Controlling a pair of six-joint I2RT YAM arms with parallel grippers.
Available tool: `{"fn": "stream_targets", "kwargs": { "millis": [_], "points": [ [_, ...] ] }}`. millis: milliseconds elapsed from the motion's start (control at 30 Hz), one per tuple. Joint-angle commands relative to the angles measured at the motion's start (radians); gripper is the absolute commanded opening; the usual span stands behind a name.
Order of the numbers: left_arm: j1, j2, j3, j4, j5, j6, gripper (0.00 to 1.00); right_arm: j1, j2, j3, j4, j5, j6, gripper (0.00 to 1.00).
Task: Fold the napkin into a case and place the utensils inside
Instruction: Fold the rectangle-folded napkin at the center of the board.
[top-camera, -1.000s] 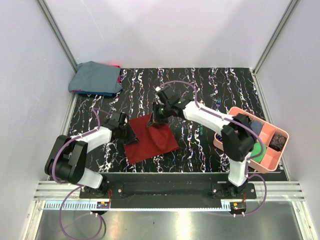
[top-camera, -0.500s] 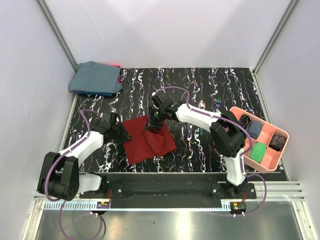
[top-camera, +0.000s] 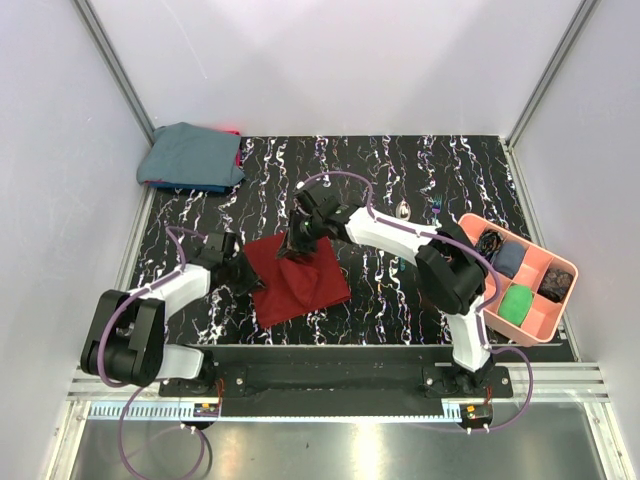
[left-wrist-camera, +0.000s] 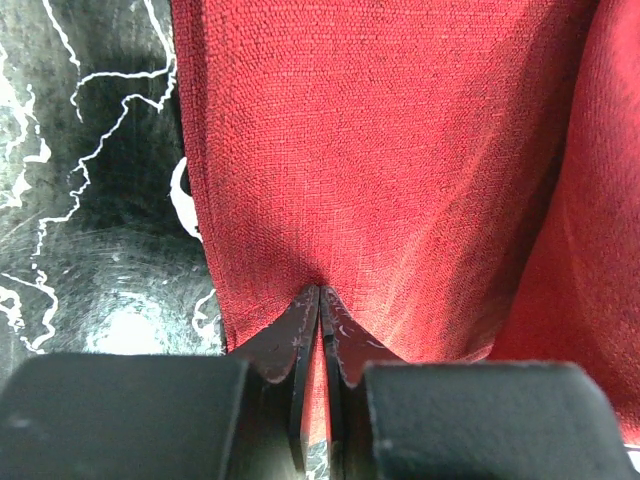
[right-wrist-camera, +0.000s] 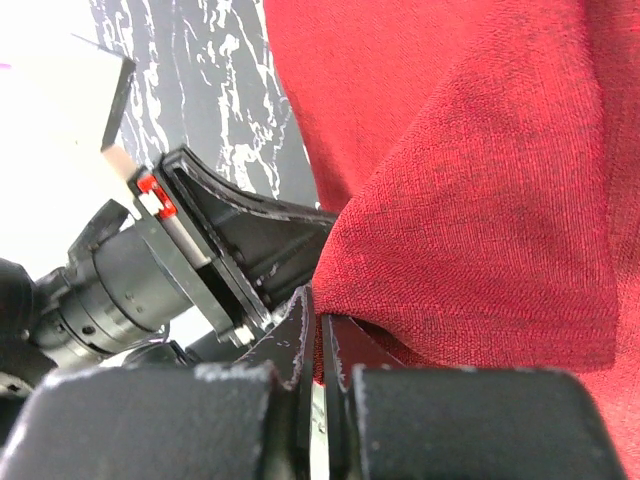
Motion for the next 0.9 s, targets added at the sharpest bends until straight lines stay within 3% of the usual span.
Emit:
{"fn": "stream_targets", "kwargs": {
  "millis": [0, 367, 433, 600, 633, 733, 867],
  "points": [
    [-0.004, -0.021, -0.023, 0.005, -0.005, 0.008, 0.10, 0.023, 0.026, 0.061, 0.040, 0.008, 0.012, 0.00],
    [-0.004, -0.082, -0.015, -0.047, -0.022, 0.018, 0.10, 0.023, 0.085, 0.083, 0.057, 0.022, -0.005, 0.01],
    [-0.003, -0.105, -0.003, -0.069, -0.031, 0.021, 0.12, 0.021, 0.086, 0.083, 0.057, 0.005, -0.005, 0.13],
    [0.019, -0.176, 0.046, -0.150, -0.053, 0.052, 0.16, 0.023, 0.075, 0.095, 0.052, -0.078, -0.022, 0.33],
    [0.040, -0.202, 0.074, -0.191, -0.051, 0.063, 0.17, 0.023, 0.080, 0.106, 0.045, -0.149, -0.045, 0.41],
    [0.097, -0.265, 0.117, -0.248, -0.024, 0.112, 0.22, 0.023, 0.094, 0.152, 0.008, -0.266, -0.092, 0.54],
    [0.144, -0.316, 0.167, -0.264, 0.065, 0.198, 0.33, 0.021, 0.092, 0.207, -0.055, -0.327, -0.152, 0.59]
  ]
}}
